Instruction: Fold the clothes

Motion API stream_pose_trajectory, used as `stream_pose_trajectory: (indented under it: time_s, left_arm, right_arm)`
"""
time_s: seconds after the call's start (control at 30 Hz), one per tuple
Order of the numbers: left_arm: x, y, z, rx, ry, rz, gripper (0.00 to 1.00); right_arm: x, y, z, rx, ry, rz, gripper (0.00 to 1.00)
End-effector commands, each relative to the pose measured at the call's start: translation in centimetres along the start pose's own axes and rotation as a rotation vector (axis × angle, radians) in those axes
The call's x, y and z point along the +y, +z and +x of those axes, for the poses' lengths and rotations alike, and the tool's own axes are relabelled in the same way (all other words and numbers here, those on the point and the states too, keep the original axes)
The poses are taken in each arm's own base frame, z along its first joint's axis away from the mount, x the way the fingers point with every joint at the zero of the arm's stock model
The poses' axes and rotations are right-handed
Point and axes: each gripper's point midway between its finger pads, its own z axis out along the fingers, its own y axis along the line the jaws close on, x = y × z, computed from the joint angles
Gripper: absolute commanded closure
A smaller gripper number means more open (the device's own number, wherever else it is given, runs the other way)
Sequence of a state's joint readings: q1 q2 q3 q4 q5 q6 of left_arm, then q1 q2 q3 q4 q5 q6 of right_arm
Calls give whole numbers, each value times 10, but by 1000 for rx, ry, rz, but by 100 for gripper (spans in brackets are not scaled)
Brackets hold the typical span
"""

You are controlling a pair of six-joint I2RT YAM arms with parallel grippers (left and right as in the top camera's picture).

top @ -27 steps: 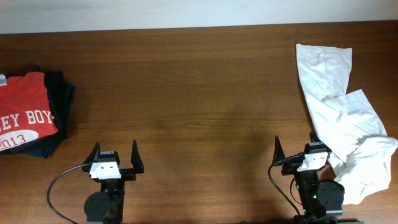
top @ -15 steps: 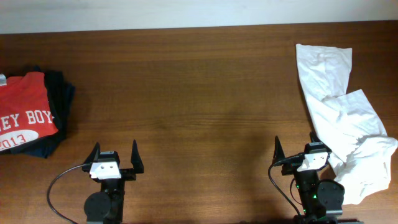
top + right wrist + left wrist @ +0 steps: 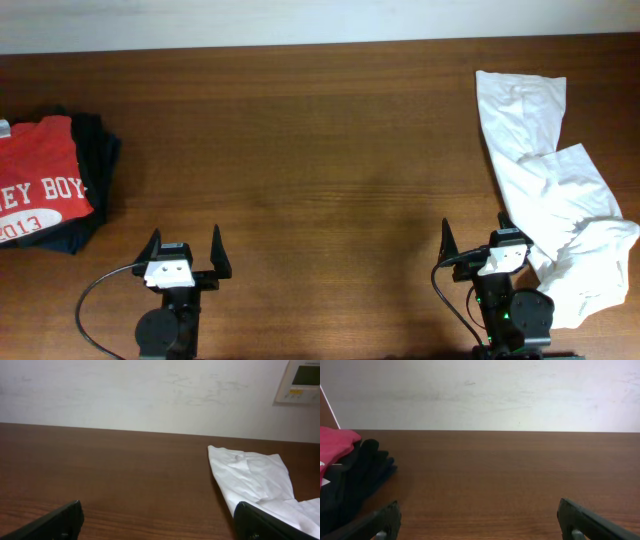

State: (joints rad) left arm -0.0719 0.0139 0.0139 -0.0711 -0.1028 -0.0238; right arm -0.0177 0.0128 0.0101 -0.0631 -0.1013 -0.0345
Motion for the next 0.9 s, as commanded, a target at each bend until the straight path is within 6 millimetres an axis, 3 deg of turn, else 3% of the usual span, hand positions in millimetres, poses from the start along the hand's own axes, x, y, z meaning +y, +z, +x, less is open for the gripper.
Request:
stream_pose_trajectory:
  time_s: [0.0,0.33,0.47,0.6,0.77,0.87]
  left_arm:
    - [0,0,2,4,2,-4,1]
    - [0,0,2,3,2,-3,1]
    - [0,-1,-3,4,2,-4,1]
    - [0,0,-5,98,12,-6,1]
    - [-2,19,-22,222,26,-8,1]
    - [-4,38,-24,357,40,-11,1]
  right_arm:
    - [1,0,2,5,-6,-1,1]
    - [0,0,-3,-5,-5,1,1]
    - [-1,-1,-5,-5,153,5,1]
    - [-8,-5,-16,35,158,50,1]
    - [-10,6,-33,159,166,56,1]
    - [-12,23,-40,308,176,62,1]
